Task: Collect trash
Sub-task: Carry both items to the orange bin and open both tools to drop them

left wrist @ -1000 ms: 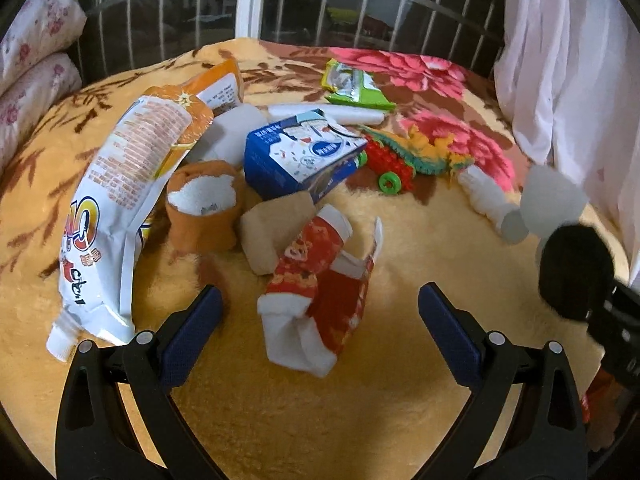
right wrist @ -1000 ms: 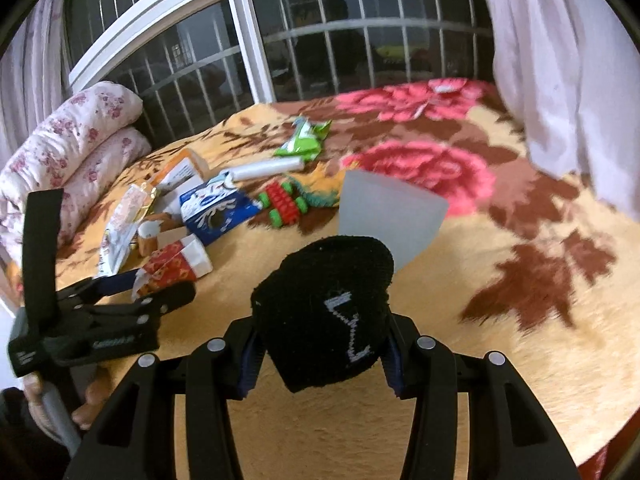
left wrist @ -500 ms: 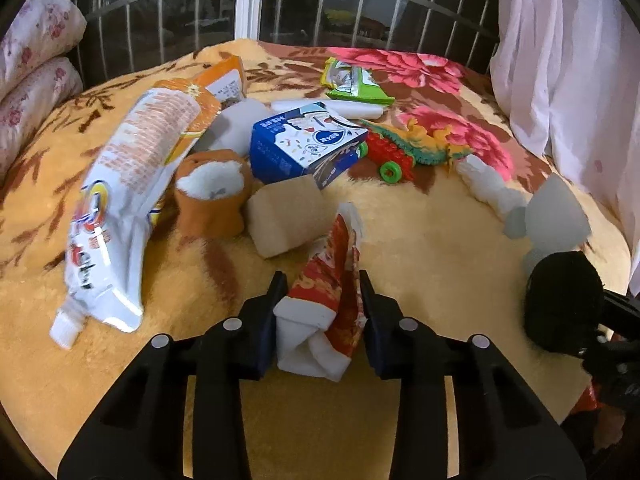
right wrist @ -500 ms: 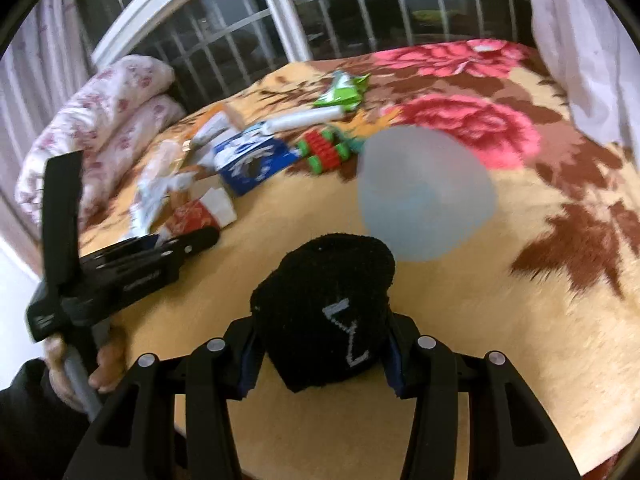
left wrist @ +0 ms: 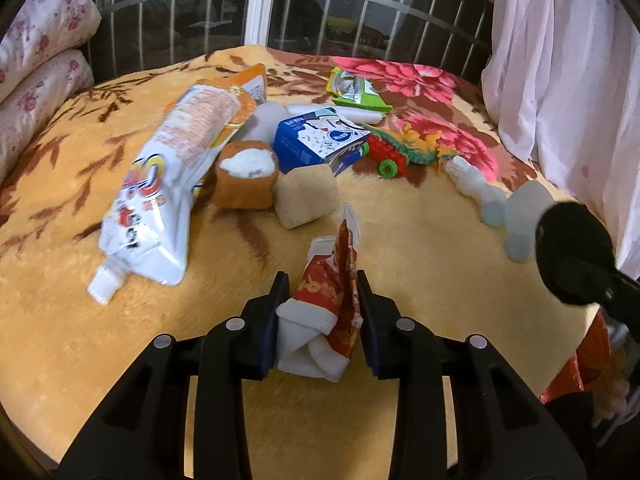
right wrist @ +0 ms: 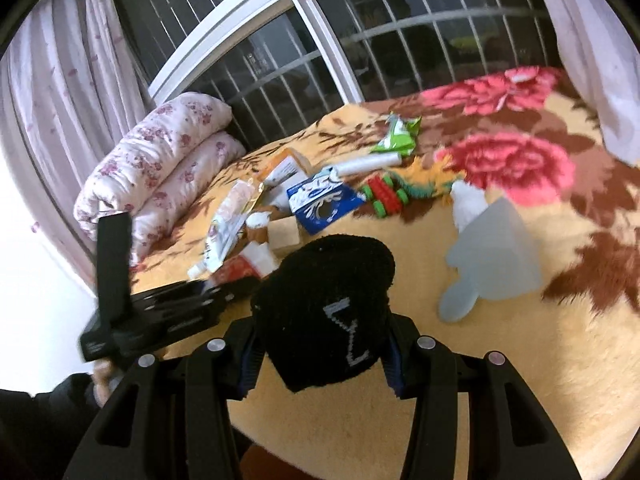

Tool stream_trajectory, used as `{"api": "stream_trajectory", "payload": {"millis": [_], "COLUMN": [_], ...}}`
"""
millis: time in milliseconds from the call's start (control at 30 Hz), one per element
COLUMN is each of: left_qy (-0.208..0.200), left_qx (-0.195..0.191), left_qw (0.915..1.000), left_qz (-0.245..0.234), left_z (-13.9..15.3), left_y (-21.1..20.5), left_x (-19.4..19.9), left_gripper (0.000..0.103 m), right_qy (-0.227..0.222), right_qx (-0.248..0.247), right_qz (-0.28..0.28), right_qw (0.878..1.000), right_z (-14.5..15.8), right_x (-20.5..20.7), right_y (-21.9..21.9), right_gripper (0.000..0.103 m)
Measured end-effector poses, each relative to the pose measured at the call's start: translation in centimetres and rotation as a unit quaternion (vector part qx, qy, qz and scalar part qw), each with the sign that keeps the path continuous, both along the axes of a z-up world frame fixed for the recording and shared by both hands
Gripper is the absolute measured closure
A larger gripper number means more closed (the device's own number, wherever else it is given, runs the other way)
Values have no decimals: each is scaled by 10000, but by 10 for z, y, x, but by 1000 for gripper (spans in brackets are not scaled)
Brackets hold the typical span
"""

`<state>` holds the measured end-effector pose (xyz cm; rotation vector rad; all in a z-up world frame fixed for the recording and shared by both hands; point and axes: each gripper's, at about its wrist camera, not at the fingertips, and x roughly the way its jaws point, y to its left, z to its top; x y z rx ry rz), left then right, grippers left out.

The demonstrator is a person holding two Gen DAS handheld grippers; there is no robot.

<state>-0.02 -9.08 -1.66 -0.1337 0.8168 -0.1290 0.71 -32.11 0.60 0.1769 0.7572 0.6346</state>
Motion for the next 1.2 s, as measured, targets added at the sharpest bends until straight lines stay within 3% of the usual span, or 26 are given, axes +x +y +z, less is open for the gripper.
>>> {"api": "stream_trajectory", "payload": {"millis": [300, 600, 700, 867, 1200], "left_qy": [-65, -152, -187, -13, 843], "left_qx": [-60, 377, 541, 604, 683], "left_qw": [9999, 9992, 9983, 9974, 9900], "left_qz": [91, -4, -147, -385, -907], "left_z": [5, 9, 9, -1, -60], "left_y": [12, 0, -4, -7, -13], "left_x": [-37, -92, -118, -152, -187], "left_gripper": [71, 71, 71, 71, 71], "right_qy": [-368, -746, -621, -369, 339], "right_qx": [-387, -615, -521, -775, -1363], "right_qz": [-38, 116, 168, 162, 449], "right_qw": [9986, 9952, 9966, 9962, 9891], "right_z": [1, -4, -10, -25, -67], "right_x": [-9, -70, -97, -141, -189], "right_y": [17, 29, 27, 28, 51], "right_gripper": [55, 55, 55, 55, 55]}}
